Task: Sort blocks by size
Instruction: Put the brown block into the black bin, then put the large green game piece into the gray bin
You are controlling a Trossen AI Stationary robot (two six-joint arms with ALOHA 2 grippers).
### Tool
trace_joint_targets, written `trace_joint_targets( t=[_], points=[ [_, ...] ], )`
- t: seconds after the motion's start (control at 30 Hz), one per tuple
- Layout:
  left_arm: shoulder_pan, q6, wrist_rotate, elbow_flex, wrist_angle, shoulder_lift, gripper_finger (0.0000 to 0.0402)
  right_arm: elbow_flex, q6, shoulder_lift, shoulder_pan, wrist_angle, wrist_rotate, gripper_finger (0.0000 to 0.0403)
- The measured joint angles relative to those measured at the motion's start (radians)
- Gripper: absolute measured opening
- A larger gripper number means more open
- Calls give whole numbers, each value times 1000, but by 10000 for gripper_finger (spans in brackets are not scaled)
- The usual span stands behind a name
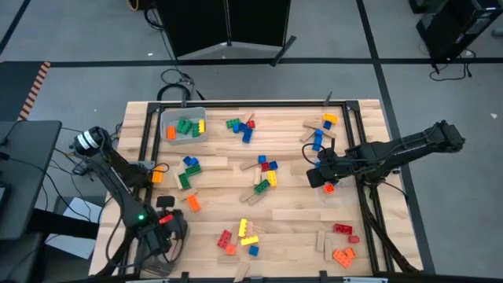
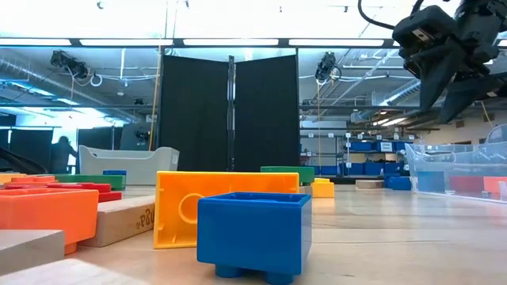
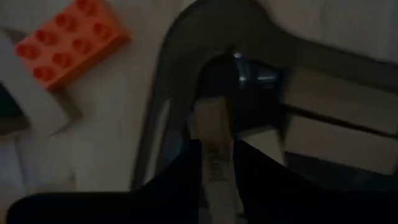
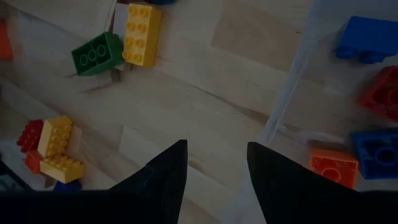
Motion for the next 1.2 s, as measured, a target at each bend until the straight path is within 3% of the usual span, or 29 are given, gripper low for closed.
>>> trace_joint_targets(
  t=[0.47,0.77,1.2],
  points=[
    [27,-80,-84,-33,-75,-1,77,0,16,0,0,32,0,181],
    [30,-99,-32,-22,-69,0,78,0,19,0,0,36,0,181],
    [38,-70,14,67,-168,-1,144,0,20,0,0,40,0,181]
  ],
)
